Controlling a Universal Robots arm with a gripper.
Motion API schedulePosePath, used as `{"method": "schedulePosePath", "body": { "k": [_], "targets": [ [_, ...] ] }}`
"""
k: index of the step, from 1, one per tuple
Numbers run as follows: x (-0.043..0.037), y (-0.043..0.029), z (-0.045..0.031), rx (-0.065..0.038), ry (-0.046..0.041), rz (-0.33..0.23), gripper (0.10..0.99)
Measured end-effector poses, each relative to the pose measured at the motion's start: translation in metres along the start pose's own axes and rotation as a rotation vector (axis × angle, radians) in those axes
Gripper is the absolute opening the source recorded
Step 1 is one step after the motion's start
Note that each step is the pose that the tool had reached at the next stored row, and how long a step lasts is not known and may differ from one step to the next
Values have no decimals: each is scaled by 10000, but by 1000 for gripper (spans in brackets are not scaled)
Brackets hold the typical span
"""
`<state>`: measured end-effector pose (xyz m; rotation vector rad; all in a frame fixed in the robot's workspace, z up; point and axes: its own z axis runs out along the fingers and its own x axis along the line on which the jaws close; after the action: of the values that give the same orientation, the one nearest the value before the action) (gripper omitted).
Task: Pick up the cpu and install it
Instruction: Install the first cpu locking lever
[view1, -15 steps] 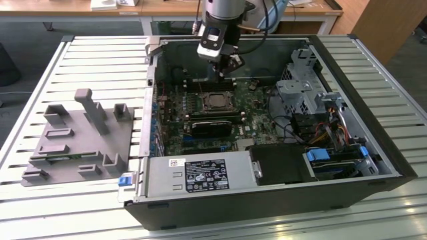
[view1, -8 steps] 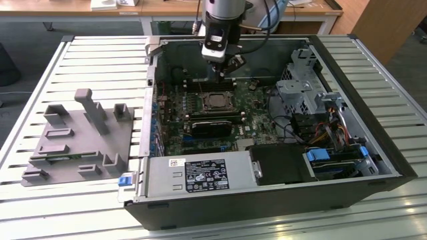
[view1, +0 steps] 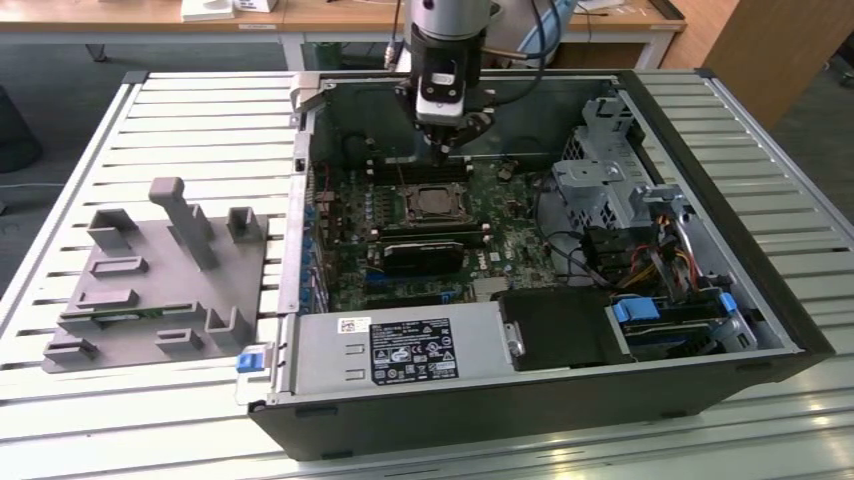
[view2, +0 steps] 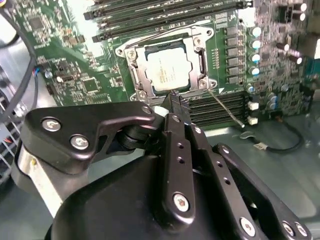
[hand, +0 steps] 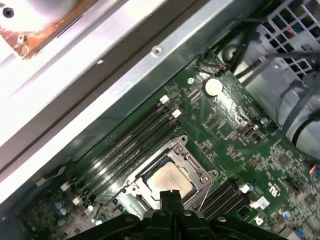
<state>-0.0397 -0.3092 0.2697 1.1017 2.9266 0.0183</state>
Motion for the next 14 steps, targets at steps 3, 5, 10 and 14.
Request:
{"method": "schedulePosePath", "body": {
  "k": [3, 5, 10, 14],
  "targets": [
    [1, -1, 3, -5, 8, -509, 106],
    [1, -1, 4, -8, 13, -832, 106],
    [1, -1, 9, -15, 26, -1600, 106],
    [1, -1, 12, -20, 35, -2161, 106]
  ]
}}
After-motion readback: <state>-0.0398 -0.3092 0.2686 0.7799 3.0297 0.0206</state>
